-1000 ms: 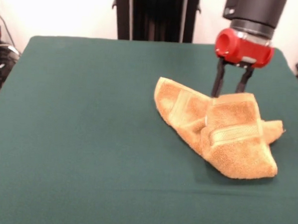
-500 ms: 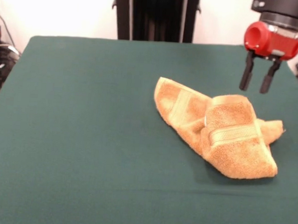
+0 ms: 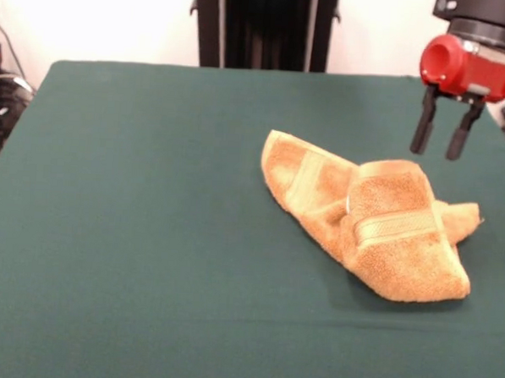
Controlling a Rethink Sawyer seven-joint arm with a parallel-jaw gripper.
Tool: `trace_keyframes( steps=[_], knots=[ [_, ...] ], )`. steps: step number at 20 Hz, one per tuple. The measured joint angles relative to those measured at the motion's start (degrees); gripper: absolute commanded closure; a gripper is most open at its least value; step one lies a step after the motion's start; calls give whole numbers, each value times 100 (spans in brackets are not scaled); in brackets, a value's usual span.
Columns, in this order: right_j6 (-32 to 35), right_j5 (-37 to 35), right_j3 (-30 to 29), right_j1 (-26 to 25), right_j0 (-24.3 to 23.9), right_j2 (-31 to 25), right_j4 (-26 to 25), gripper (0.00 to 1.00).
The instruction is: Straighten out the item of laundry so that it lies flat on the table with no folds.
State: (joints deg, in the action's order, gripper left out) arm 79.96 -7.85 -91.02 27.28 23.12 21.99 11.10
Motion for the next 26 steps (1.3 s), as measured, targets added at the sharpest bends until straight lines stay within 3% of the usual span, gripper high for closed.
trace_keyframes(
  steps=[16,26],
  knots=[
    [0,0,531,-1092,369,841,37,0],
    [0,2,1046,-2137,806,1282,514,0]
  ],
)
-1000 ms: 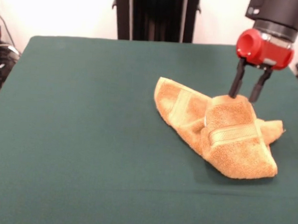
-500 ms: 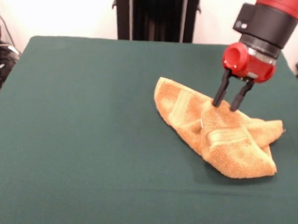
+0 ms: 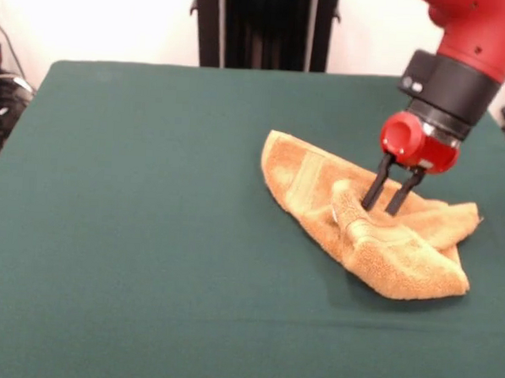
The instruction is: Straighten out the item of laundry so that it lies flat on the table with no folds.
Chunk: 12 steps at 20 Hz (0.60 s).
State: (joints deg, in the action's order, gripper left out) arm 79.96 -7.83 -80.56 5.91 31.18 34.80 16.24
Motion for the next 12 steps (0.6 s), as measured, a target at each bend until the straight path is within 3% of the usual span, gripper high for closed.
trace_keyframes(
  steps=[12],
  knots=[
    [0,-5,320,-362,81,263,138,0]
  ],
)
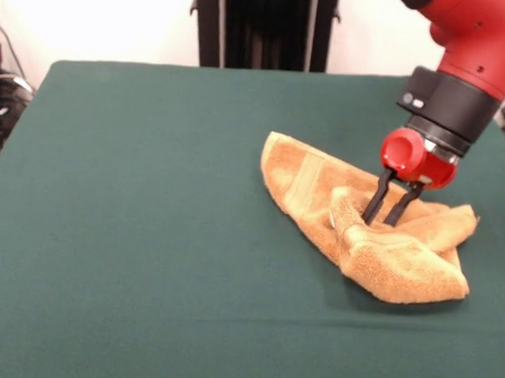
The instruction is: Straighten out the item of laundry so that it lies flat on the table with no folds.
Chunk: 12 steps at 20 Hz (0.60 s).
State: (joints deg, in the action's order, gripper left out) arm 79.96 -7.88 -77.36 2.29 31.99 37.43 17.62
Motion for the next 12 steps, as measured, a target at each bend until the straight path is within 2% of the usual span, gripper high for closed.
trace_keyframes(
  steps=[6,12],
  knots=[
    [0,45,3,-1,-63,-2,1,0],
    [0,649,6,-61,-378,-1,-195,0]
  ],
)
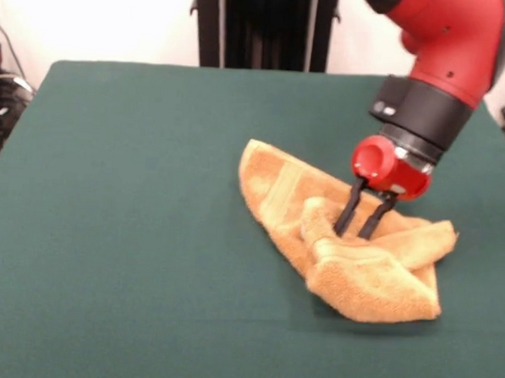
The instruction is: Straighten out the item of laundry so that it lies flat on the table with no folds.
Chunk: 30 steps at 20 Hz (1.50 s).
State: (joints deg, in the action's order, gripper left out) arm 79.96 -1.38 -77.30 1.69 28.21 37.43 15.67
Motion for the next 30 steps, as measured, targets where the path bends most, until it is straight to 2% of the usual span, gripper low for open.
trace_keyframes(
  steps=[11,16,20,21,25,30],
  knots=[
    [0,1587,44,-228,-811,4,-633,0],
    [1,2240,288,-387,-1406,-8,-862,0],
    [1,2351,582,-321,-2066,-264,-1234,0],
    [0,2339,868,-238,-2798,-593,-1605,100],
    [0,2339,991,-251,-3224,-775,-1795,100],
    [0,2293,1419,-157,-4106,-1349,-2251,100]
  ],
)
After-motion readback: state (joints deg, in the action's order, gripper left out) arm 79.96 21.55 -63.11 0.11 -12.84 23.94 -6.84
